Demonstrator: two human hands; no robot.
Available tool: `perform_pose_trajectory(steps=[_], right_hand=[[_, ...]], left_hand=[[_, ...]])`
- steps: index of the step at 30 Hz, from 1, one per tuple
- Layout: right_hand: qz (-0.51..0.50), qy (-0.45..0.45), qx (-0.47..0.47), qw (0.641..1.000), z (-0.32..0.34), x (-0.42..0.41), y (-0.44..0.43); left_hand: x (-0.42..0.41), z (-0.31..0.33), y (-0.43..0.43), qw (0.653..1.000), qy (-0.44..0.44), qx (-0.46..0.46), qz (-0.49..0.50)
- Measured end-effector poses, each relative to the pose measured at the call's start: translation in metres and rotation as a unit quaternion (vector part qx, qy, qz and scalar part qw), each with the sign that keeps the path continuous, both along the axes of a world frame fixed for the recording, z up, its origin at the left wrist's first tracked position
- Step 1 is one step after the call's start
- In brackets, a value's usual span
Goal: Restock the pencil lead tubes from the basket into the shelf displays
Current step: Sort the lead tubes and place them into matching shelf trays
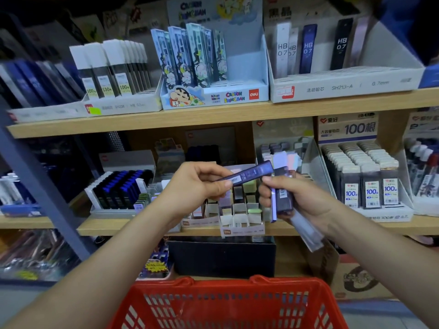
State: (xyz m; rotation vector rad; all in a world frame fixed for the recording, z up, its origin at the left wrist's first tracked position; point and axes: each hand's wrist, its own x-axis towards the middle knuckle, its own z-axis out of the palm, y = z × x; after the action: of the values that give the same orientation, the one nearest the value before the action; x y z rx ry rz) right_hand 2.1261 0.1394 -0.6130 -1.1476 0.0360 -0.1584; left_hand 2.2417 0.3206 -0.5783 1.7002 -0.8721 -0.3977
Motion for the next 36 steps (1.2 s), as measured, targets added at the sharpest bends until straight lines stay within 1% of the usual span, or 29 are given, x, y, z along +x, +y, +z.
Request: perform_pose_trajectory(steps=[3,7,10,12,14,16,20,23,25,27,29,31,33,36], right_hand=[[-0.021,0.003,-0.007,1.000,0.006,0.001,0.010],[-0.031,-0.006,-0.012,0.999,0.013,-0.002,0.024],[-0.031,-0.004,-0.057,0.998,0.016,-0.005,0.028],[-0.030,-0.006,-0.076,0.997,0.020,-0.007,0.029],[-0.021,0.002,-0.059,0.998,0.024,-0.009,0.030],[0.004,0.016,-0.039,0.999,0.027,-0.011,0.033],[0.076,0.012,-0.003,0.997,0.033,-0.014,0.045],[0.108,-0.011,0.036,0.994,0.038,-0.017,0.051],[0.135,-0.024,0.027,0.990,0.039,-0.018,0.052],[0.121,-0.007,0.001,0.993,0.043,-0.019,0.050],[0.074,-0.003,-0.033,0.997,0.049,-0.019,0.043],[0.051,-0.021,-0.083,0.995,0.057,-0.022,0.036],[0.042,-0.032,-0.163,0.985,0.064,-0.024,0.033],[0.000,-0.058,-0.292,0.955,0.071,-0.024,0.040]], left_hand=[[-0.012,0.002,0.000,1.000,0.003,0.006,-0.026],[-0.027,0.007,0.002,0.994,-0.053,0.039,-0.088],[-0.033,0.011,0.005,0.987,-0.083,0.068,-0.120],[-0.032,0.015,0.009,0.988,-0.061,0.067,-0.128],[-0.027,0.021,0.014,0.989,-0.008,0.048,-0.142],[-0.019,0.026,0.017,0.987,0.021,0.008,-0.160],[-0.014,0.028,0.017,0.986,0.010,-0.066,-0.150],[-0.016,0.029,0.018,0.980,0.042,-0.072,-0.181],[-0.017,0.033,0.022,0.974,0.056,-0.071,-0.208],[-0.016,0.041,0.026,0.980,0.035,-0.075,-0.180],[-0.013,0.054,0.031,0.992,-0.018,-0.067,-0.101],[-0.011,0.067,0.036,0.996,-0.051,-0.073,-0.024],[-0.014,0.074,0.039,0.994,-0.061,-0.090,0.014],[-0.021,0.073,0.033,0.990,-0.065,-0.115,0.040]])
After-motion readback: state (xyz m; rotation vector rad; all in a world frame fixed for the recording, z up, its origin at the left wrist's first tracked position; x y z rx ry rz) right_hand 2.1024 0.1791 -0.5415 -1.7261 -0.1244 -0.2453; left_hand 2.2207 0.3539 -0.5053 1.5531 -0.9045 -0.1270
